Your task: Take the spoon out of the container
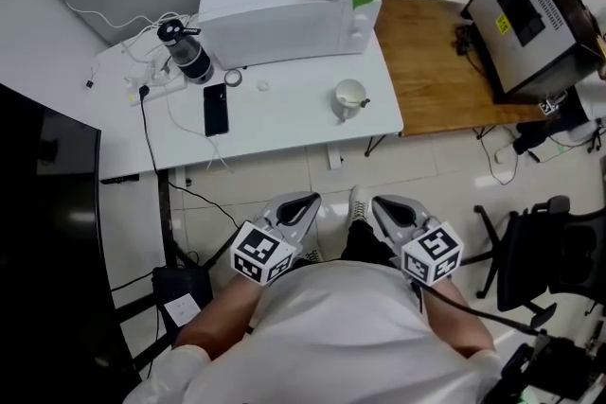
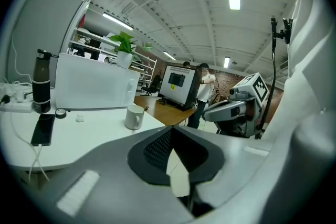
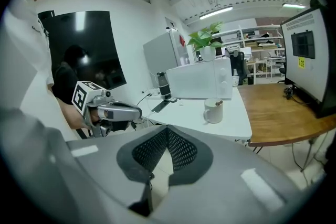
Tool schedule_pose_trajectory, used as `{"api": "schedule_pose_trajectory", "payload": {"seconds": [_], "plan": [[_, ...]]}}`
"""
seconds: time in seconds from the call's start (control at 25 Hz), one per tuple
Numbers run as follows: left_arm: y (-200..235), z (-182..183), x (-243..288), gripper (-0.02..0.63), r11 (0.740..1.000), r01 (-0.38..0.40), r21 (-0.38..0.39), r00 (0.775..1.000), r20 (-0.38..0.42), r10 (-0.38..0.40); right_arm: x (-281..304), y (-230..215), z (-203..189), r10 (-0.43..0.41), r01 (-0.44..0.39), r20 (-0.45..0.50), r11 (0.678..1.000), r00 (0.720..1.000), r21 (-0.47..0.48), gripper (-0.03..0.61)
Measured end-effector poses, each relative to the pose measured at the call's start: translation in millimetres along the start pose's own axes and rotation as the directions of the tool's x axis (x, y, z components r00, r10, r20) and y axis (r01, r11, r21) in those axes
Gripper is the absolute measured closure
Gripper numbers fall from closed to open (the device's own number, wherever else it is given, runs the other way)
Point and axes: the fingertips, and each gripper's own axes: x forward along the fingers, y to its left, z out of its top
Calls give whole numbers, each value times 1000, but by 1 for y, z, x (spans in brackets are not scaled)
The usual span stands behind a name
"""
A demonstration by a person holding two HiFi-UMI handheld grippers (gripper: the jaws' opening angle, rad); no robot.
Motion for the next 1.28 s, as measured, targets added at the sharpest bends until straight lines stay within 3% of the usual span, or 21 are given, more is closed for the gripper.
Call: {"api": "schedule_pose_trajectory", "payload": {"seconds": [0.48, 0.84, 1.04, 1.28], "plan": [[50, 55, 84, 610, 995, -99, -7, 995, 19, 99, 44, -95, 64, 117, -116, 9, 992, 993, -53, 571], [83, 84, 138, 610, 976, -218, -14, 976, 13, 218, 63, -165, 89, 206, -206, -19, 975, 978, -87, 571], [93, 99, 157, 610, 963, -269, -19, 962, 34, 270, 78, -184, 95, 260, -263, -46, 956, 965, -128, 570], [107, 94, 155, 609, 962, -271, -36, 963, 6, 271, 99, -188, 92, 269, -277, -79, 952, 960, -130, 546]]}}
